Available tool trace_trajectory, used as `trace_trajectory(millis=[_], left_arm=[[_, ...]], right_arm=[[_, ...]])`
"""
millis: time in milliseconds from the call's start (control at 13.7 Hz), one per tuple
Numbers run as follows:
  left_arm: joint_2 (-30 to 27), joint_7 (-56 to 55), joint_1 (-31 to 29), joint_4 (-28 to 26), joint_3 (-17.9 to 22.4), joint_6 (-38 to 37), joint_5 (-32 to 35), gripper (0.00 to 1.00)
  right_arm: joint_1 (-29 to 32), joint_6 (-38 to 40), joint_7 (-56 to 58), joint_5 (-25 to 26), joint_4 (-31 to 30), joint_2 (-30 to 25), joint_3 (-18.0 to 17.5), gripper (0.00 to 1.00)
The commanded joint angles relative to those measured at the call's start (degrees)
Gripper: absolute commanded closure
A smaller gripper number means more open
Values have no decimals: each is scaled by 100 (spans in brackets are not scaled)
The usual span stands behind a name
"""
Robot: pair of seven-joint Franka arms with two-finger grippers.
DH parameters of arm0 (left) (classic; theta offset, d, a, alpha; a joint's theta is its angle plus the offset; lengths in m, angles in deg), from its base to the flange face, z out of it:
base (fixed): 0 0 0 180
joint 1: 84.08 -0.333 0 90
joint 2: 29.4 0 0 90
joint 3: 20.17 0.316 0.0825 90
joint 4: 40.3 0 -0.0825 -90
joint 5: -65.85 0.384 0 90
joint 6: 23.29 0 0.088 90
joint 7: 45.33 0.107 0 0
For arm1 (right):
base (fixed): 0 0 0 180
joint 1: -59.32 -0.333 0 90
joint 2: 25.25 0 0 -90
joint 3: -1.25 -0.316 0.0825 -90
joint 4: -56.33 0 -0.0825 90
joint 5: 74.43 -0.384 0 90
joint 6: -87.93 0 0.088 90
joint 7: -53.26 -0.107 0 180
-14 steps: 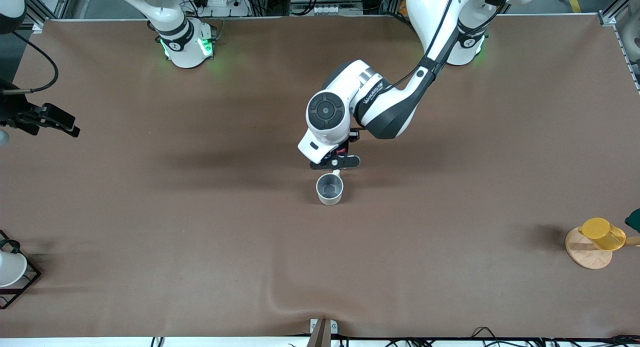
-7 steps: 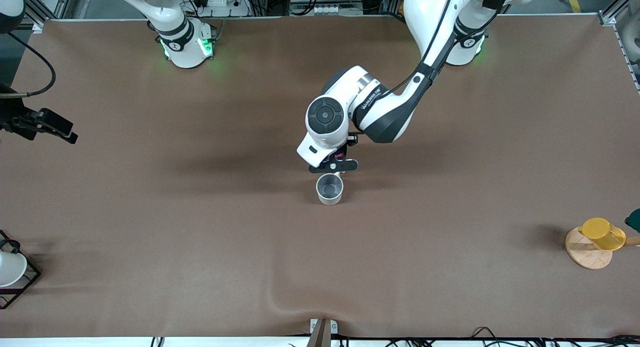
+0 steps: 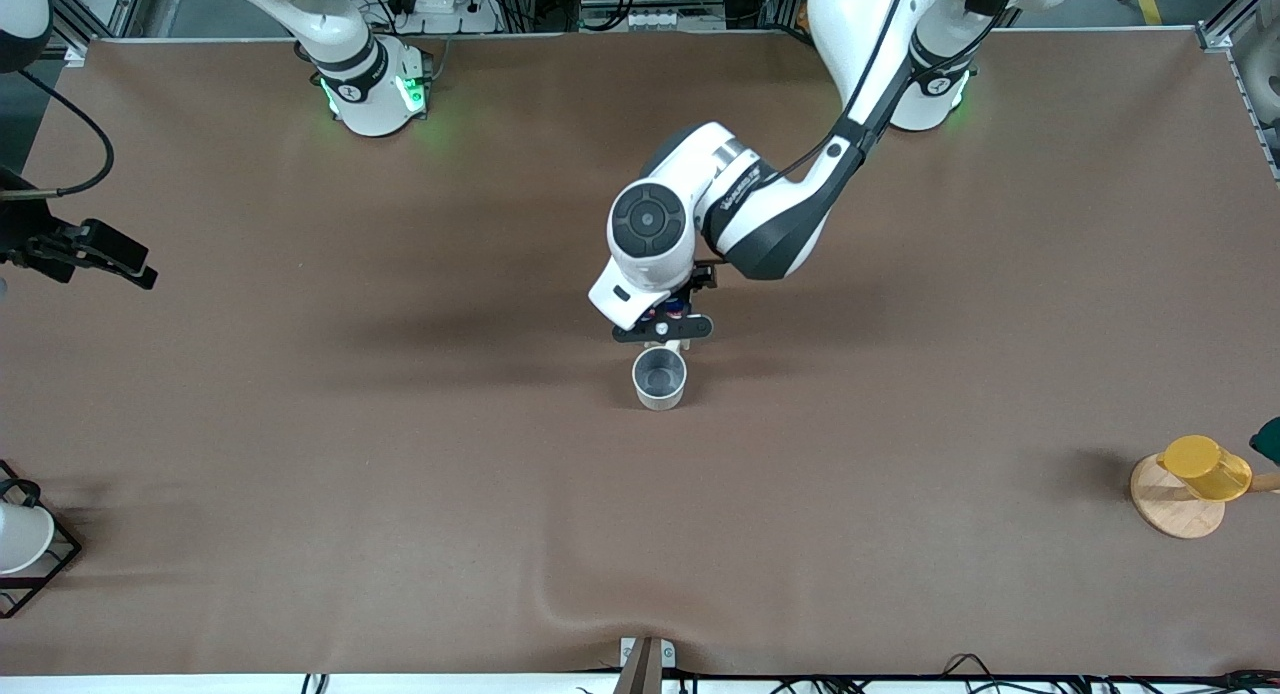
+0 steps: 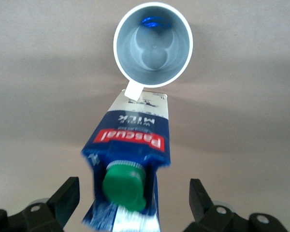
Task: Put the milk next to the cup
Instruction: 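Lower the milk carton beside the white mug with the left gripper, then open the left gripper and withdraw it from the milk carton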
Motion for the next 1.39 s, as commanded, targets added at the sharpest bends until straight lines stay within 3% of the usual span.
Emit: trace_trajectory(millis=[0,220,512,951,1317], left_arm=[[-690,-1,2,-55,89,-346,130,0],[-1393,7,-540,-204,256,-610,419,0],[-1702,603,-1639,-222,239,-725,718,0],[-2686,2589,-2949,-819,177,-1164,613,0],[-3732,4187,-3371,-1540,274,-1445,613,0]], right_arm=[[-18,108,14,129,132,71,-2,0],[-18,108,14,129,132,71,-2,0],[-9,108,14,129,140,71,-2,0],[-18,108,5,138,158,71,-2,0],[-9,108,13,138,167,71,7,0]])
